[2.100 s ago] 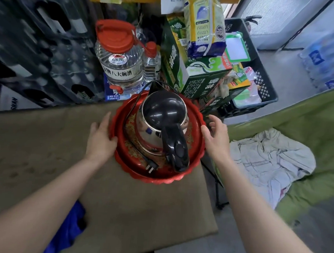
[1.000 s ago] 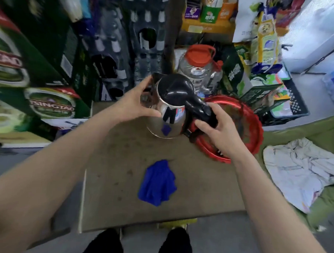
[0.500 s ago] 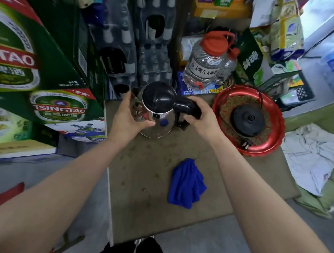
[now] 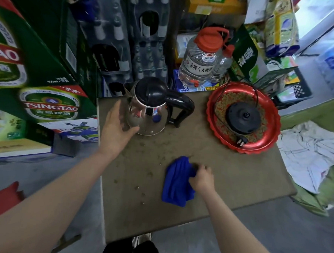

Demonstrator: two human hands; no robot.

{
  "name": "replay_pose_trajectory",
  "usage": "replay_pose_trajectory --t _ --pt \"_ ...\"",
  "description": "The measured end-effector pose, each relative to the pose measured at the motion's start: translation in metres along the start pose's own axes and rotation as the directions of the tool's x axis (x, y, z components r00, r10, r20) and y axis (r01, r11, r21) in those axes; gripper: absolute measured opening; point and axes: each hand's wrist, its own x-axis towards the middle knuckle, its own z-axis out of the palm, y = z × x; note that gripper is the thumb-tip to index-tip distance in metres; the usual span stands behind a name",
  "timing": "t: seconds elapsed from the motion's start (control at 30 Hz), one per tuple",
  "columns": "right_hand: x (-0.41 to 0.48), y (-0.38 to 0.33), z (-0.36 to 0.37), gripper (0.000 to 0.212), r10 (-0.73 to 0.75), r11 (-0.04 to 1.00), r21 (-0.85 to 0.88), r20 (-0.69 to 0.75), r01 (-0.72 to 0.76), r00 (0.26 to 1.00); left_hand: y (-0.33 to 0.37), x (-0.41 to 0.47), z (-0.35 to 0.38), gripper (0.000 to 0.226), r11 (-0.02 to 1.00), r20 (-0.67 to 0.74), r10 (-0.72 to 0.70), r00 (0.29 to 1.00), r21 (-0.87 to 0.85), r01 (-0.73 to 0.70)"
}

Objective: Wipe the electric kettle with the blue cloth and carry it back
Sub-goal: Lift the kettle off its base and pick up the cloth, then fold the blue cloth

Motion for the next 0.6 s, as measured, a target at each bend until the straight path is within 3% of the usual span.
replay_pose_trajectory --t 0.07,0.17,0.23,0.33,0.43,0.53,0.6 --pt "-0.002 0.011 0.015 0.042 -0.107 0.992 -0.065 -0.025 0.105 0.994 -0.009 -0.021 0.005 0.094 0.997 -0.001 -0.045 0.999 0.063 0.045" --pt "-0.010 0.006 0.015 0.013 -0.210 0.974 0.085 -0.029 0.212 0.977 -0.015 -0.055 0.019 0.071 0.980 0.140 -0.145 0.979 0.159 0.123" --pt "-0.020 -0.004 0.003 0.017 -0.275 0.910 0.319 -0.017 0.266 0.961 -0.012 -0.072 0.028 0.063 0.964 0.278 -0.196 0.940 0.231 0.133" --pt "-0.043 -0.023 -0.025 0.029 -0.405 0.726 0.602 -0.018 0.334 0.914 0.002 -0.085 0.039 0.066 0.969 0.421 -0.208 0.883 0.213 0.126" --pt "-0.068 -0.041 -0.057 0.026 -0.503 0.604 0.704 -0.028 0.374 0.864 0.022 -0.087 0.042 0.078 0.986 0.497 -0.167 0.851 0.106 0.131" --pt "-0.085 -0.053 -0.079 0.029 -0.518 0.547 0.735 -0.080 0.401 0.852 0.039 -0.083 0.037 0.045 0.987 0.563 -0.132 0.816 0.002 0.158" --pt "-0.093 -0.059 -0.090 0.032 -0.469 0.551 0.730 -0.130 0.405 0.873 0.051 -0.082 0.030 0.037 0.995 0.565 -0.077 0.822 -0.013 0.102"
